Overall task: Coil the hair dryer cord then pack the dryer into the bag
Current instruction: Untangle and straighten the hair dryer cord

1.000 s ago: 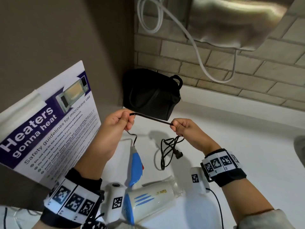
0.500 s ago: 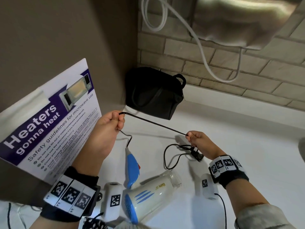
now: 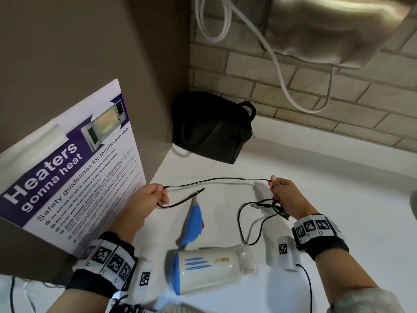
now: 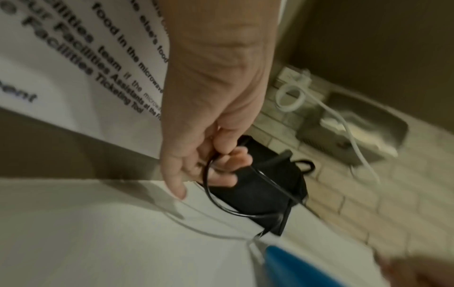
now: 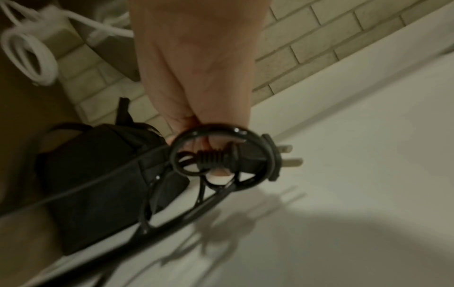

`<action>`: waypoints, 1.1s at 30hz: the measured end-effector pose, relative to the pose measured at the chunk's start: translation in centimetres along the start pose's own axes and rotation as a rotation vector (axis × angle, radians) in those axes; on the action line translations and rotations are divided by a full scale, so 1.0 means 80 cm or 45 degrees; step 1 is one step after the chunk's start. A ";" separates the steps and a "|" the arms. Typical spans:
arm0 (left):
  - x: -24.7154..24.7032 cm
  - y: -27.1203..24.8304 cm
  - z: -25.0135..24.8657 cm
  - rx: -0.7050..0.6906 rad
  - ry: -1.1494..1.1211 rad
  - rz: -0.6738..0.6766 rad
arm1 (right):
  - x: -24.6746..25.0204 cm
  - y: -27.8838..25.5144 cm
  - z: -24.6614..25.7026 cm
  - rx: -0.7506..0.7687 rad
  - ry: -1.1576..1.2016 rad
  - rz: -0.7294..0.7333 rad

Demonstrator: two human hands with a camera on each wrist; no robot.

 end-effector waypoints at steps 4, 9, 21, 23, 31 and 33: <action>-0.017 -0.003 0.011 -0.145 0.804 0.051 | -0.005 -0.031 0.048 0.127 -0.290 -0.013; -0.069 -0.034 -0.044 -0.772 1.006 -0.048 | -0.036 -0.087 0.114 0.427 -0.832 0.005; -0.126 -0.090 -0.150 -0.613 0.611 0.321 | -0.068 -0.150 0.161 0.534 -0.780 0.282; -0.113 -0.090 -0.148 -0.673 0.522 0.278 | -0.057 -0.148 0.161 0.492 -0.555 0.253; -0.086 -0.081 -0.151 -0.735 0.306 0.244 | -0.048 -0.143 0.156 0.454 -0.200 0.257; -0.083 -0.080 -0.153 -0.730 0.238 0.254 | -0.051 -0.142 0.153 0.457 -0.147 0.274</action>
Point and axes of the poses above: each hand's wrist, its own y-axis towards the middle knuckle, its own x-axis out of the back of the hand, z = x × y, the point moved 1 cm from there along y, towards the middle knuckle, and after that the axes turned 5 degrees about y, right-handed, at the moved point
